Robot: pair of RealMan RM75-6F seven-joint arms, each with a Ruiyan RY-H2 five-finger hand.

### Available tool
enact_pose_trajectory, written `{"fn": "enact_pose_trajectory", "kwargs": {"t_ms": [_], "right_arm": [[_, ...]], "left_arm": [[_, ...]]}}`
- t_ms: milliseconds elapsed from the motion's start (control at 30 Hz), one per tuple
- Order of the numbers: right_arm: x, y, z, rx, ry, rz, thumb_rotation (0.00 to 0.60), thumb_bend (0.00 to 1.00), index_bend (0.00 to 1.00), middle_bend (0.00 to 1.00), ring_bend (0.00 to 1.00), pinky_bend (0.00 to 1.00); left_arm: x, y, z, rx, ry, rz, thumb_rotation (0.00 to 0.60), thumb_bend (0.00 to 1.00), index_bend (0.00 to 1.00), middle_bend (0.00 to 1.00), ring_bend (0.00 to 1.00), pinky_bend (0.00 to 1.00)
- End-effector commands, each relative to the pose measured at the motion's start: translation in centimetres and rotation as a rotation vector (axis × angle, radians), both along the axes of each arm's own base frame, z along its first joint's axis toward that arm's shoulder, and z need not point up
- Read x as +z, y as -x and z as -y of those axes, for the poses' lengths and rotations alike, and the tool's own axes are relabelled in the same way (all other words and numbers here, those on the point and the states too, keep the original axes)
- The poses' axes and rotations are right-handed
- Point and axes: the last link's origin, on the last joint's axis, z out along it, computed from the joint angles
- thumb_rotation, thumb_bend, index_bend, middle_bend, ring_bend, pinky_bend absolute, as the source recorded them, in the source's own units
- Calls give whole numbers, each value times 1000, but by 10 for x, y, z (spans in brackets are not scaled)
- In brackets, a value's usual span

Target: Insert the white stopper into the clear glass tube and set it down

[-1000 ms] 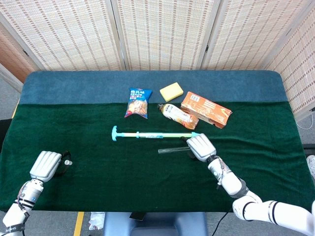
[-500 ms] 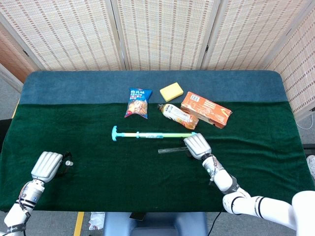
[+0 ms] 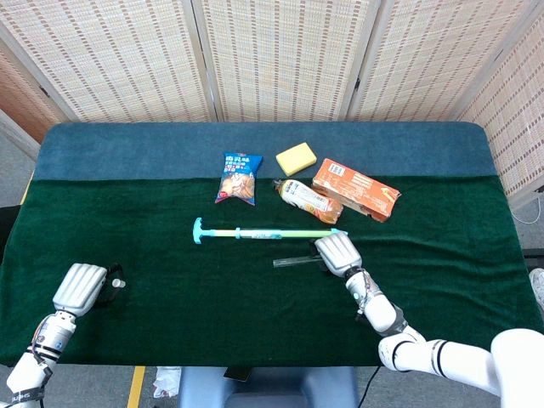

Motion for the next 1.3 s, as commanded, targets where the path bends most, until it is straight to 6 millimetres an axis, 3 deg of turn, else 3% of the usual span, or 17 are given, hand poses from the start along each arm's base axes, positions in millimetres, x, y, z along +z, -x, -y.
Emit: {"fn": "enact_pose_trajectory", "kwargs": {"t_ms": [33, 500, 833, 1300], "right_arm": [[-2, -1, 0, 0, -1, -6, 600, 446, 453, 919, 1000, 1000], [-11, -5, 0, -4, -5, -26, 600, 447, 462, 921, 1000, 1000], [-5, -9, 0, 1, 10, -2, 600, 432, 595, 933, 1000, 1000], [20, -20, -12, 21, 9, 131, 600, 431, 762, 958, 1000, 1000]], "left_arm": [[0, 1, 0, 3, 1, 0, 600, 499, 593, 970, 873, 779], [-1, 6, 0, 14, 2, 3, 600, 498, 593, 970, 873, 779], [3, 7, -1, 11, -14, 19, 600, 499, 594, 970, 873, 779], [25, -28, -24, -39, -17, 244, 600, 499, 600, 970, 873, 779]]}}
